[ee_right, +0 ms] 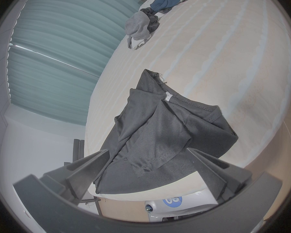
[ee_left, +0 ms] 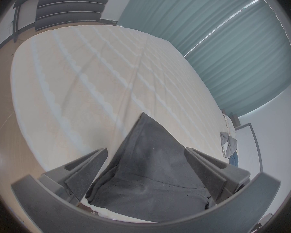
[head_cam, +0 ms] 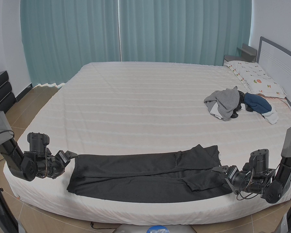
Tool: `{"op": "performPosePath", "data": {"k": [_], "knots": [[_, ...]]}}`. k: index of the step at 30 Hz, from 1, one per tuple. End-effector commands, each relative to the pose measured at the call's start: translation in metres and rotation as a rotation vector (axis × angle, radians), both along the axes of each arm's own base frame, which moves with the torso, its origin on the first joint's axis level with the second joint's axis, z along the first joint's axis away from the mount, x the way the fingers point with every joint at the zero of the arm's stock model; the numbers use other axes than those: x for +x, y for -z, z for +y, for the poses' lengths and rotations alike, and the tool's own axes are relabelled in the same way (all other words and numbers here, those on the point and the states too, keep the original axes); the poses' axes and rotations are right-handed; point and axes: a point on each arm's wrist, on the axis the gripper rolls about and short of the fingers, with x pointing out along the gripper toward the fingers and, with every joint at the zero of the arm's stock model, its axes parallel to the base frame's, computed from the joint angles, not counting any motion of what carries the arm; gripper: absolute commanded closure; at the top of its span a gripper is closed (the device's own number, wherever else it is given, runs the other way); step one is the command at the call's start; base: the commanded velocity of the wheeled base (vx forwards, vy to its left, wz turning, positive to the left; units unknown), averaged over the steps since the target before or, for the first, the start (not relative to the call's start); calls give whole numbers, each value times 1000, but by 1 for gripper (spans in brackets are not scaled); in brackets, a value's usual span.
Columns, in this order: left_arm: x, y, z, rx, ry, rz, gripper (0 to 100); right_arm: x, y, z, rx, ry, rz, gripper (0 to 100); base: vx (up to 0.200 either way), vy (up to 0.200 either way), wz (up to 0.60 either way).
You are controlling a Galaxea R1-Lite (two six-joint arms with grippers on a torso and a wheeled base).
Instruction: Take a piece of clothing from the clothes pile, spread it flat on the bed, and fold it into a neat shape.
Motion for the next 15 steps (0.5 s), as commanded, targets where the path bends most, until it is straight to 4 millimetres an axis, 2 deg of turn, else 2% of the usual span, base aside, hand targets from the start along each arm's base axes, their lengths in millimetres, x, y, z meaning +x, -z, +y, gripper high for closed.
{"op": "performPosePath", "data": {"k": [1,12,13,15], "knots": [[12,24,-16,11,51,66,0,1,3,0,-3,0,11,0,0,0,0],[13,36,-13,50,74,93,0,2,4,-2,-3,7,14,0,0,0,0],[13,36,-13,49,72,95,100,2,4,-2,-3,7,14,0,0,0,0],[13,38,-12,58,69,101,100,3,5,-3,-3,12,14,0,0,0,0]]}}
